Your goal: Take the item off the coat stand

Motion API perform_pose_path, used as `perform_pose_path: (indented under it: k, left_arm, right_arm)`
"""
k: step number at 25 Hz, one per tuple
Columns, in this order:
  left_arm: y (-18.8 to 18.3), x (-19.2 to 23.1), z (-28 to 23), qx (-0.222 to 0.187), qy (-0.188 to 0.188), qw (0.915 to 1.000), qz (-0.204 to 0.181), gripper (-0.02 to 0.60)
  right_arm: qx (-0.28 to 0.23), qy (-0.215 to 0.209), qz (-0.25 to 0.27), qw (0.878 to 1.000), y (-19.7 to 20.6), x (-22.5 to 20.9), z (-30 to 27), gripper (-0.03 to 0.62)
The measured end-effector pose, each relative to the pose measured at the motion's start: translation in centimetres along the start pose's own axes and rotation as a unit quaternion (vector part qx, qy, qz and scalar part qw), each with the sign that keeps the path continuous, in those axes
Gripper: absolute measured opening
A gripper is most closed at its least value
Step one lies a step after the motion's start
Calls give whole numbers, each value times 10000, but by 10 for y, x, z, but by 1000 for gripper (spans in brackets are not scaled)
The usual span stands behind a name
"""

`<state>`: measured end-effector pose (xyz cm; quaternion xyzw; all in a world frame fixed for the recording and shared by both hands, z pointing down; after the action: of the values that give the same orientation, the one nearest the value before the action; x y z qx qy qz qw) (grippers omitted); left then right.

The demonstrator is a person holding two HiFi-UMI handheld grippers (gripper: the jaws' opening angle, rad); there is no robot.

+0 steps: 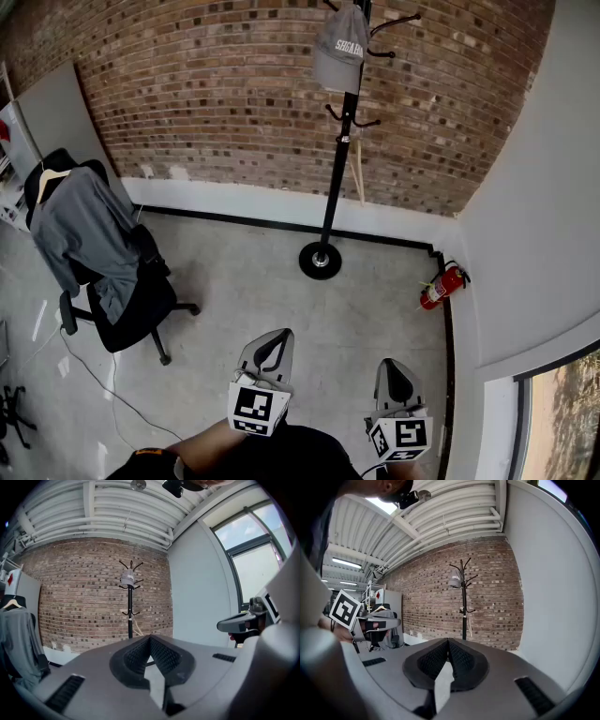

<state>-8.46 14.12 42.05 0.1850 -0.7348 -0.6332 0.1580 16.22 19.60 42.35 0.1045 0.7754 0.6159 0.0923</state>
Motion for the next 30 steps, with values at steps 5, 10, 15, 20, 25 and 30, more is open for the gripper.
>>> perform_pose_path:
  k: [5, 10, 15, 20, 25, 30]
  left_arm:
    - [-26, 102, -89, -54, 182, 9997, -120, 18]
    - [-47, 181, -157, -286, 297, 9990, -199, 18]
    - [-58, 227, -181, -433, 77, 9989, -134, 18]
    - [-65, 253, -198, -449, -220, 9986, -164, 18]
    - [-76, 257, -227, -431, -496, 9976, -194, 18]
    - [-99, 245, -268, -478, -755, 9957, -238, 18]
  right_arm:
    - [117, -25, -143, 9998, -43, 16, -125, 15]
    - [143, -48, -239, 9996, -82, 25, -221, 15]
    - [-166, -165, -218, 9995, -116, 17, -276, 15]
    - [-585, -283, 77, 9979, -153, 7, -323, 15]
    - [-1121, -16, 989, 9888, -198, -13, -367, 15]
    - [-2039, 321, 2784, 9380, -262, -38, -415, 18]
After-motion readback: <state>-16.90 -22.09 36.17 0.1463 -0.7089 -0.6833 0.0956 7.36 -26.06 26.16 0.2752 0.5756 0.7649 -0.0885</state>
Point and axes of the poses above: the fingertips, and each gripper's own axes: z backward along the fingers, x to its left, y out of its underside, the point moved 9 cm from there along z, backward along the fingers, and after that the axes turned 1 degree about -z, right-handed, at the moved point
